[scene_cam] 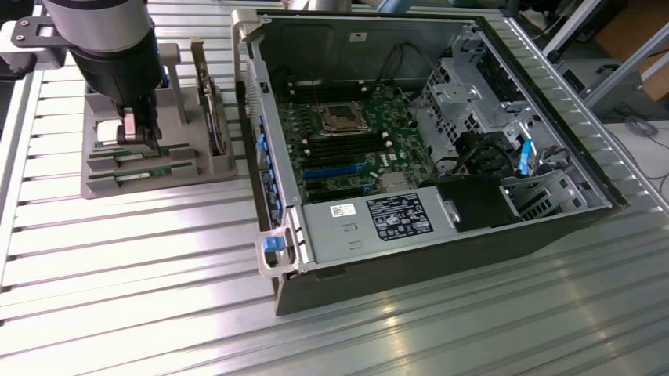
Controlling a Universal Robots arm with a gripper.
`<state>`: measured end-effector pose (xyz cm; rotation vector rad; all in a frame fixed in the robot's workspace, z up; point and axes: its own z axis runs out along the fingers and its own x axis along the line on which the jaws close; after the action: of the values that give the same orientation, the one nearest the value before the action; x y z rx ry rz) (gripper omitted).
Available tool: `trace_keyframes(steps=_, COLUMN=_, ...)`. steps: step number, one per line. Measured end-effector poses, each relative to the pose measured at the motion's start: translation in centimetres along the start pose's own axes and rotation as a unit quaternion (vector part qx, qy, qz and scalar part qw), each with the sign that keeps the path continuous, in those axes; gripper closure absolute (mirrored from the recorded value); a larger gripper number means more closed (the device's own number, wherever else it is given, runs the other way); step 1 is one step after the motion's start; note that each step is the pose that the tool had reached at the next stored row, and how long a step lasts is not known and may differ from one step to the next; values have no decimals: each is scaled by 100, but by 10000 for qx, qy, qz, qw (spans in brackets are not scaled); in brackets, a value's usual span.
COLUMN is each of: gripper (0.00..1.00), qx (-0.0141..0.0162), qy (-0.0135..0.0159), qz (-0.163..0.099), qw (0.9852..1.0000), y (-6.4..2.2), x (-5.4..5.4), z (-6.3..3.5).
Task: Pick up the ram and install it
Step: 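Pick up the ram and move it above insertion slot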
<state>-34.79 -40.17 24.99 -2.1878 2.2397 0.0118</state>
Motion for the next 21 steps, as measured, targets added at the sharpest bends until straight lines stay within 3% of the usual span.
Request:
trace_keyframes(steps=5, gripper=64, qx=-5, qy=0, qz=-350, qw=9994, y=0, x=0, z=9)
trace_keyframes(steps=21, gripper=64, qx=-4, qy=-1, qz=-356, qw=9994, y=0, x=1, z=75)
